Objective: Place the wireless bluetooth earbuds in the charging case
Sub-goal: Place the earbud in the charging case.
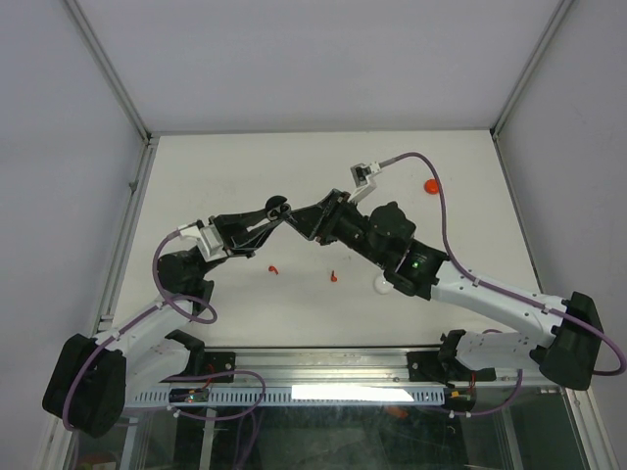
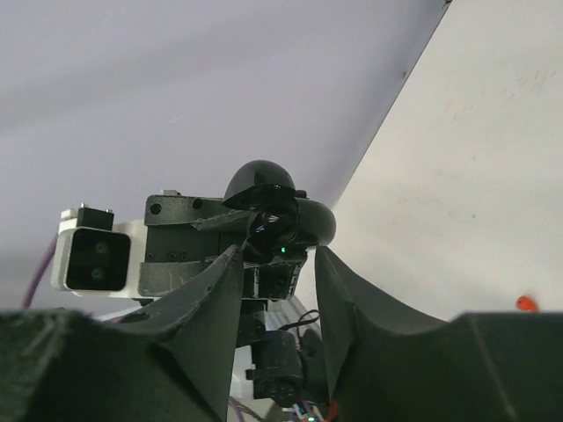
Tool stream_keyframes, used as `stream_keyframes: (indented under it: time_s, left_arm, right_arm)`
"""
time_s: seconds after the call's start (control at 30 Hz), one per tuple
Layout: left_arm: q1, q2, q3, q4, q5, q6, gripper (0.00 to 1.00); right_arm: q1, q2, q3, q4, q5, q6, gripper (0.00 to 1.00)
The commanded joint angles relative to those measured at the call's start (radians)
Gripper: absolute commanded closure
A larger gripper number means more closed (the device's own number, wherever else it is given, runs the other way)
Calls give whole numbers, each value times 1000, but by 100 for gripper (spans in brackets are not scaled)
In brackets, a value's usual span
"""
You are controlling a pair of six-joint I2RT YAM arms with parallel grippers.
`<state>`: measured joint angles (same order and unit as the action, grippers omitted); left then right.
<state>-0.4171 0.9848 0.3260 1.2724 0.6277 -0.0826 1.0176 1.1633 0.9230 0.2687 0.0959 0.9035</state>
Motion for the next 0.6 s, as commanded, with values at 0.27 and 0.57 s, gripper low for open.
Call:
stream_keyframes:
  time_s: [0.27,0.57]
  left_arm:
    - [-2,-18,46,-4,-16,-19,100]
    - [-6,-17,59,-34,-13,-31,100]
  right_arm:
    - [4,-6,154,-66,-165,-383,54]
    - [4,11,197,-137,-193,-429,53]
